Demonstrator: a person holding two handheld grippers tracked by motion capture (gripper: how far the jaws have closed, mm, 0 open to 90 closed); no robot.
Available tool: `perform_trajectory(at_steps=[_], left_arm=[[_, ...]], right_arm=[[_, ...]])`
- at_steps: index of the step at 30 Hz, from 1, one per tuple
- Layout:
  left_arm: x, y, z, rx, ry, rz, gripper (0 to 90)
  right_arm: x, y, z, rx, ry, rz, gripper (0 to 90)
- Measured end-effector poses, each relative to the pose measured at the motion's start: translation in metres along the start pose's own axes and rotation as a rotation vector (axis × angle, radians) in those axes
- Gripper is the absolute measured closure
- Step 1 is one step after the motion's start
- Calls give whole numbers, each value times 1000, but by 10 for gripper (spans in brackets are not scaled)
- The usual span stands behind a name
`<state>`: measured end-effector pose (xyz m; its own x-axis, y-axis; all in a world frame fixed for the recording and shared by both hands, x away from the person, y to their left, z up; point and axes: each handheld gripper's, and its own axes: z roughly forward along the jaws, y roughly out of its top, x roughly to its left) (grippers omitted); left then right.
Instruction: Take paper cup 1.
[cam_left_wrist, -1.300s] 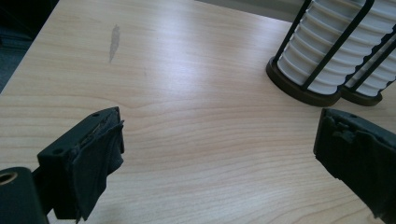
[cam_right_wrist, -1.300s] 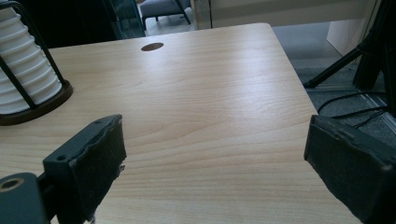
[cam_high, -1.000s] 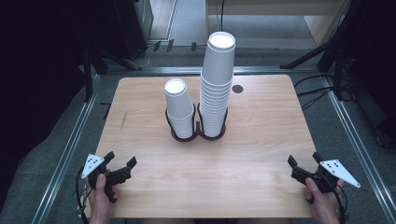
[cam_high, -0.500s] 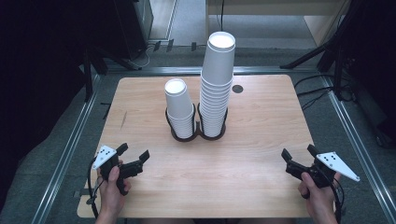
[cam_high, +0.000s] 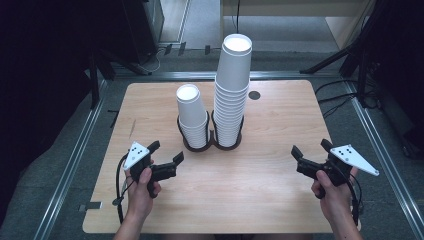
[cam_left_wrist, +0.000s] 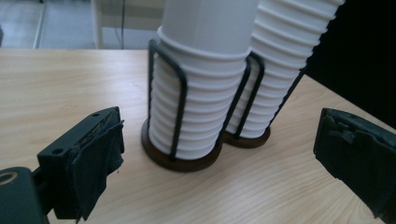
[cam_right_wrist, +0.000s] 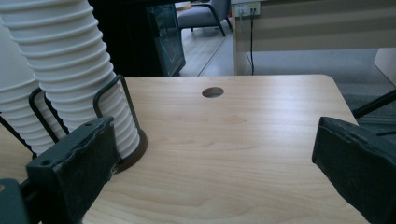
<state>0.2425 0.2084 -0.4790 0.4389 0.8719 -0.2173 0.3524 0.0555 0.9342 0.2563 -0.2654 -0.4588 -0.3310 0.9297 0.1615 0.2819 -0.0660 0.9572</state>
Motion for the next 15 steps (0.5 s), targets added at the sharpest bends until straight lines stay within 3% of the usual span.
perform_trajectory(at_steps=[10,15], left_arm=[[-26,16,21,-27,-52,25,18],[-36,21,32,-15,-61,45,18]], right_arm=[[15,23,7,-22,22,-14,0],[21,31,10,-24,33,-20,0]])
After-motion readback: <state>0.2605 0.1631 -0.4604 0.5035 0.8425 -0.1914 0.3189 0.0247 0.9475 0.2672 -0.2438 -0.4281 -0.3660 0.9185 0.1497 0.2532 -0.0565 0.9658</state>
